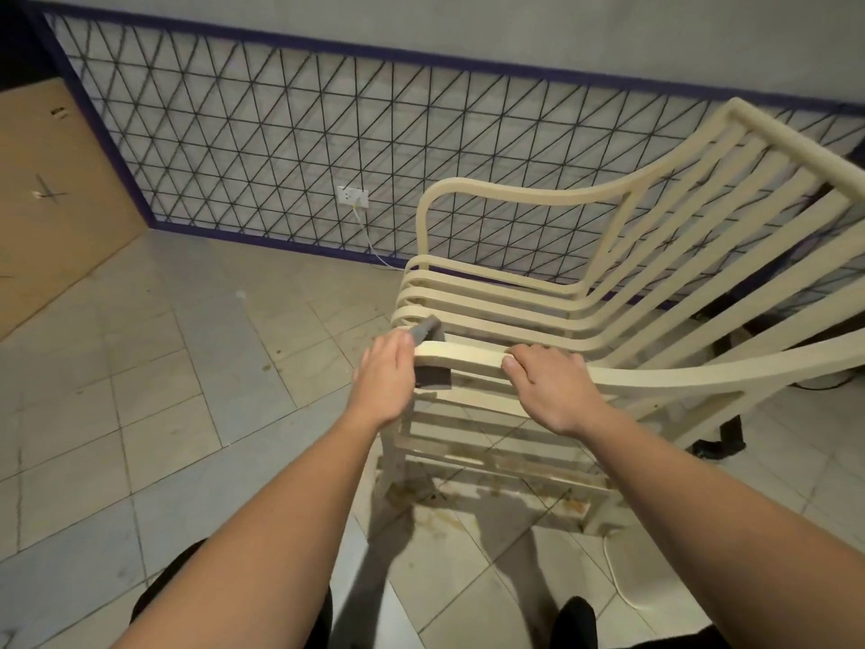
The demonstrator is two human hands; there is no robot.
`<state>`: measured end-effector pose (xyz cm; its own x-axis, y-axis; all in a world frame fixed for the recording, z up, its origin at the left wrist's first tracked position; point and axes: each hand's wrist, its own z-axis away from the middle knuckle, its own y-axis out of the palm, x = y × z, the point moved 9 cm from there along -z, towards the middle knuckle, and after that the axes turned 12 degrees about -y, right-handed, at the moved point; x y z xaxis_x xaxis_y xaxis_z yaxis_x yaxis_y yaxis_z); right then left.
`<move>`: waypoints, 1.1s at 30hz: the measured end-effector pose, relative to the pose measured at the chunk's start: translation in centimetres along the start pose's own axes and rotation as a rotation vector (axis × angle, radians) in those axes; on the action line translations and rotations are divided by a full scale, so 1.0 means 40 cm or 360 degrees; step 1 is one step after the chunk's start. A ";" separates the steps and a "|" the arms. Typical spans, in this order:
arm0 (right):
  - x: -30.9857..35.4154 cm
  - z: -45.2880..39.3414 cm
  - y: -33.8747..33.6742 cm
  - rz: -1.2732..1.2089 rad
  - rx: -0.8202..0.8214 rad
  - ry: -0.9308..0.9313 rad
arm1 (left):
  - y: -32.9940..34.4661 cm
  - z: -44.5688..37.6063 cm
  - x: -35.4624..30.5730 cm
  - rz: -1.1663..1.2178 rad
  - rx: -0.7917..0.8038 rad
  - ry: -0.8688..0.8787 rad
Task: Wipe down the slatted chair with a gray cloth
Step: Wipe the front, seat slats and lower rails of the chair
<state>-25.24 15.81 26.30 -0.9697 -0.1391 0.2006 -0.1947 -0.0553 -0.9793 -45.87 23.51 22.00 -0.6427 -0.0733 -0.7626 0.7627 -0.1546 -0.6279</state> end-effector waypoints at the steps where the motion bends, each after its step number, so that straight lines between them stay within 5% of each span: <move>1: -0.002 -0.001 0.005 0.0019 0.0036 0.0016 | 0.004 -0.008 0.048 0.0314 0.0061 -0.0226; 4: 0.002 -0.016 0.020 0.0025 0.0115 0.0048 | 0.041 -0.003 0.148 0.0928 0.0237 -0.0741; 7: 0.034 -0.042 0.034 -0.0014 0.0144 0.0012 | 0.037 0.009 0.152 0.1003 0.0208 -0.0759; 13: 0.042 -0.065 0.037 -0.0024 0.0126 0.0068 | -0.027 0.109 0.032 0.0721 -0.0157 0.0043; 18: 0.042 -0.069 0.038 0.0047 0.0132 0.0091 | -0.022 0.073 -0.041 0.0269 -0.0318 0.0329; 23: 0.041 -0.069 0.037 0.0064 0.0146 0.0110 | 0.029 -0.009 0.007 0.0390 0.0058 -0.0112; 26: 0.048 -0.067 0.035 0.0063 0.0169 0.0123 | 0.008 -0.010 0.016 0.0362 0.0138 -0.0090; 33: 0.048 -0.065 0.040 0.0071 0.0158 0.0110 | 0.088 0.003 0.241 0.0964 0.0576 -0.0744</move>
<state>-27.78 18.05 25.07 -0.9857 -0.0754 0.1510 -0.1386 -0.1486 -0.9791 -49.40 22.15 12.45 -0.1549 -0.6331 -0.7584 0.9661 -0.2577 0.0177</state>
